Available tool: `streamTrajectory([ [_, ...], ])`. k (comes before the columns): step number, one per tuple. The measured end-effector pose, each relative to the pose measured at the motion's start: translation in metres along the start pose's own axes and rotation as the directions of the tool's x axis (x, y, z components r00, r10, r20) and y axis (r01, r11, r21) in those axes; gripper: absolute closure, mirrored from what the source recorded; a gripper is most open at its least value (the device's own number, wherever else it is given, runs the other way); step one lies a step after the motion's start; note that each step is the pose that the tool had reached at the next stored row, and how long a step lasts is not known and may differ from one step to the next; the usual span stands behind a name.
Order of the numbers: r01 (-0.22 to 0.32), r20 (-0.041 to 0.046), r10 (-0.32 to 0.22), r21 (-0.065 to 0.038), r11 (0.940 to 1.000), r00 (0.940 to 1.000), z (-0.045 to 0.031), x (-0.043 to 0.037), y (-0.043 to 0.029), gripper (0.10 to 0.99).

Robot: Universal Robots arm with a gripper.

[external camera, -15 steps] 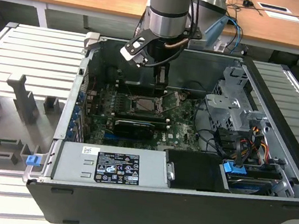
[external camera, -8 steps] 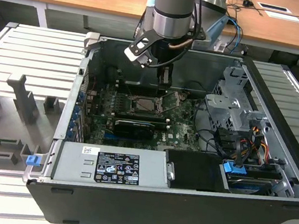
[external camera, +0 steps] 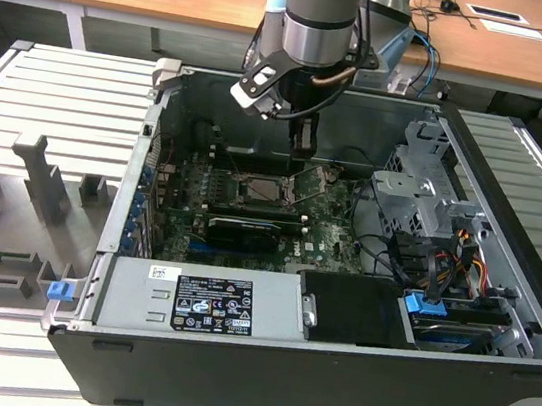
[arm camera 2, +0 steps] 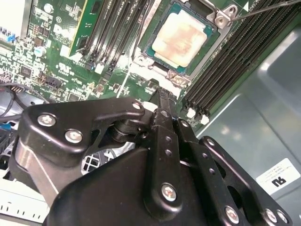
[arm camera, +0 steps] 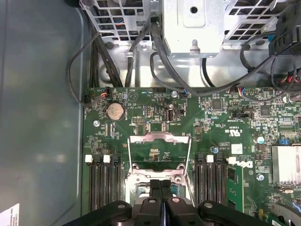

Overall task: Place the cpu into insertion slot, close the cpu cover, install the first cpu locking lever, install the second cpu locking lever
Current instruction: 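Close the cpu cover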

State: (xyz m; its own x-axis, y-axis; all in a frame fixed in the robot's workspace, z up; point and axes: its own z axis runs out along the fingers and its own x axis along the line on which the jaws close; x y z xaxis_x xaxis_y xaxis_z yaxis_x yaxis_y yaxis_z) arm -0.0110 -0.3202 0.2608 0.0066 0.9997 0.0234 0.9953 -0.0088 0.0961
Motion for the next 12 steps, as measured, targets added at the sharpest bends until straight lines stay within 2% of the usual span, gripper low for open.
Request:
streamTrajectory([
  [2,0.0,-0.0003,0.0,0.0,1.0,1.0,-0.0003,0.0,0.0022,0.98],
  [7,0.0,0.0002,0.0,0.008,1.0,1.0,0.0008,0.0001,0.0155,0.98],
  [12,0.0,0.0001,0.0,0.008,1.0,1.0,0.0013,0.0001,0.0205,0.98],
])
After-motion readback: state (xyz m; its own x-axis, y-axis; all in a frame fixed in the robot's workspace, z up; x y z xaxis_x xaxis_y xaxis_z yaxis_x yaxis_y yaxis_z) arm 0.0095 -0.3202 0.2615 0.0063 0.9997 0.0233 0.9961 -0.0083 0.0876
